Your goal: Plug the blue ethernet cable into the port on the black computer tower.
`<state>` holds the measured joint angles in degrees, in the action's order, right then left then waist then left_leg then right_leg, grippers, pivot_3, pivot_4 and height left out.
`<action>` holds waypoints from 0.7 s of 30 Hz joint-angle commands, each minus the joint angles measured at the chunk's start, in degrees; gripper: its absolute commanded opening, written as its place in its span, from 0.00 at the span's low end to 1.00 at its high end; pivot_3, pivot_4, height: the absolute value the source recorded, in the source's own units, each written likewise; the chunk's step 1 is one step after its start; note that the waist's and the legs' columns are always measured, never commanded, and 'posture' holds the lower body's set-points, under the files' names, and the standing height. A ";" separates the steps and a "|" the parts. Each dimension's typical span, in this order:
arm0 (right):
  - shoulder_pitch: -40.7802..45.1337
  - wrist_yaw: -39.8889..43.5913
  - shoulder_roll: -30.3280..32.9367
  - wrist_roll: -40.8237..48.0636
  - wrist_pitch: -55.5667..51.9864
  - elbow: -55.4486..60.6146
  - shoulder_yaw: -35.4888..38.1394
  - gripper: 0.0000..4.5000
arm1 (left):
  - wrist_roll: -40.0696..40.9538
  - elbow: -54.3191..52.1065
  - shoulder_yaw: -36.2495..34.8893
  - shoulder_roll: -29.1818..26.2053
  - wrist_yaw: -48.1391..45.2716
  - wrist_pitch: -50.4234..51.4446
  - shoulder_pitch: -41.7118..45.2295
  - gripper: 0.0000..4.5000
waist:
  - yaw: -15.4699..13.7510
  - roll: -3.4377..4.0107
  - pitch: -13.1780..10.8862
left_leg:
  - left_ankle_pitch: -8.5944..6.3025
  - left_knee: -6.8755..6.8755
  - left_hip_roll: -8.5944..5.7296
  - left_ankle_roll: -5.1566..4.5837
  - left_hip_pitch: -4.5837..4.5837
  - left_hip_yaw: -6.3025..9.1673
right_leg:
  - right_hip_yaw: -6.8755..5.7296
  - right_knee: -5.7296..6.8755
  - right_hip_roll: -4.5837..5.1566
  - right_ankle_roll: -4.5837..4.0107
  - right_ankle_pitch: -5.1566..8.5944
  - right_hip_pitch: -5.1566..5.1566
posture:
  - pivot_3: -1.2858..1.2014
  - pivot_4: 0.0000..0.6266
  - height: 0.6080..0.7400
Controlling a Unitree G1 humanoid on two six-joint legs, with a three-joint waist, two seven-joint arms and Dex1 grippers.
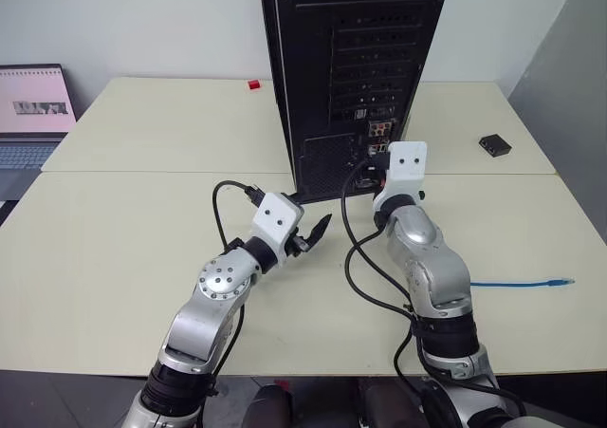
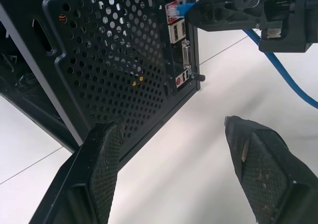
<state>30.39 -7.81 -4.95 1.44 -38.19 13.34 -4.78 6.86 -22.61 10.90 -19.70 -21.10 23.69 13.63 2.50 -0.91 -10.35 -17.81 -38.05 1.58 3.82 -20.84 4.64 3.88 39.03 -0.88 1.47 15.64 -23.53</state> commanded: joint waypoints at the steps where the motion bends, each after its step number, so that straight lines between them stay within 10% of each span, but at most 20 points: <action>1: -0.37 -0.13 -0.60 -0.56 -0.65 4.32 -0.51 0.00 | -0.28 -1.31 -0.25 0.61 -0.27 -0.66 -0.03 0.76 | 0.00 0.00 0.00 | 0.00 0.00 0.00 0.00 0.00 0.00 | 0.00 0.00 0.00 0.00 0.00 0.00 | 0.52 0.24 1.00; 21: -0.32 0.47 0.08 -1.44 1.43 1.69 -0.15 0.00 | -1.01 -0.90 -0.36 1.18 -1.04 -0.94 0.07 0.76 | -0.02 0.00 0.00 | 0.00 0.00 0.00 0.00 0.00 0.00 | 0.00 -0.01 0.00 0.00 0.00 0.00 | 0.52 0.24 1.00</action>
<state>29.24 -7.66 -4.93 0.65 -38.32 13.84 -5.00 6.23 -22.37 10.90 -18.80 -21.99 23.64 13.59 2.48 -0.91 -10.35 -17.81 -38.05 1.58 3.82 -20.84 4.64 3.89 39.03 -0.88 1.47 15.64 -23.53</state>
